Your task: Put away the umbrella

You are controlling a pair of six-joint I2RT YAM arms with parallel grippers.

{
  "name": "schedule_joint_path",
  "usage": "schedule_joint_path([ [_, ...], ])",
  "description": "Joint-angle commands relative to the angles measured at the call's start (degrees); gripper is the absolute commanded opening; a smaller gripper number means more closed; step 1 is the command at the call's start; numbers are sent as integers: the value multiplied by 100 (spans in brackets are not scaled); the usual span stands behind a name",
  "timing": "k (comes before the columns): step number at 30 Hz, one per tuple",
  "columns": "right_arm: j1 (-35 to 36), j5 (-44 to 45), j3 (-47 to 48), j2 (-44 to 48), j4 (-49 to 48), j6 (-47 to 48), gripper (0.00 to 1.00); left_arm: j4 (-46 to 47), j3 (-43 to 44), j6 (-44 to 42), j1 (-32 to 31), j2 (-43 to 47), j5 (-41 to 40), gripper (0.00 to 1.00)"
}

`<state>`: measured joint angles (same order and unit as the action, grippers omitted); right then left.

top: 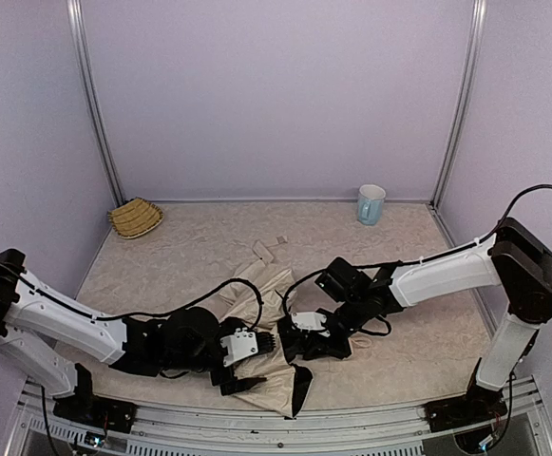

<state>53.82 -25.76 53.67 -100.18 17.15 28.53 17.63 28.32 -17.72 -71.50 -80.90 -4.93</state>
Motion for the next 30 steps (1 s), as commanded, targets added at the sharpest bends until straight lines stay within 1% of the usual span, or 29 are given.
schedule_joint_path([
  [1, -6, -488, 63, -53, 161, -69, 0, 137, 445, -146, 458, -661, 207, 99],
  [2, -14, -504, 38, -20, 115, -60, 0, 22, 564, -69, 589, -784, 447, 98],
  [3, -10, -488, 16, 12, 38, -59, 0, -183, 700, 6, 798, -892, 863, 95],
  [4, -13, -437, -11, 54, -76, -88, 0, -402, 841, 114, 1019, -1005, 1496, 91],
  [6, -15, -341, -99, 176, -316, -128, 1, -790, 1116, 422, 1492, -1232, 2509, 79],
  [7, -15, -332, -148, 254, -420, -133, 5, -946, 1230, 593, 1667, -1341, 2871, 73],
  [9, -20, -263, -270, 418, -756, -189, 18, -1090, 1329, 771, 1865, -1503, 3298, 63],
  [10, -19, -236, -336, 500, -865, -198, 25, -1148, 1348, 775, 1871, -1580, 3399, 59],
  [11, -14, -187, -388, 579, -949, -201, 33, -1216, 1375, 779, 1869, -1653, 3475, 55],
  [12, -20, -92, -431, 649, -992, -227, 45, -1320, 1443, 804, 1876, -1747, 3567, 51],
  [14, -19, 233, -470, 822, -1021, -318, 53, -1546, 1606, 857, 1898, -1958, 3739, 45],
  [18, -18, 952, -729, 1440, -1177, -469, 66, -1899, 1912, 965, 1978, -2412, 4047, 39],
  [19, -12, 1087, -795, 1613, -1195, -466, 81, -1971, 1972, 1002, 2019, -2526, 4137, 38],
  [20, 2, 1237, -852, 1782, -1207, -460, 91, -2046, 2039, 1050, 2059, -2623, 4240, 37],
  [21, 45, 1409, -911, 1938, -1212, -432, 99, -2097, 2096, 1096, 2102, -2704, 4313, 37],
  [23, 268, 1878, -998, 2207, -1245, -299, 100, -2160, 2169, 1136, 2158, -2823, 4475, 36],
  [26, 896, 2420, -1210, 2437, -1559, 43, 100, -2226, 2244, 1141, 2206, -2927, 4650, 34],
  [30, 1564, 2490, -1456, 2370, -2244, 453, 100, -2394, 2351, 1163, 2220, -3028, 4741, 34],
])
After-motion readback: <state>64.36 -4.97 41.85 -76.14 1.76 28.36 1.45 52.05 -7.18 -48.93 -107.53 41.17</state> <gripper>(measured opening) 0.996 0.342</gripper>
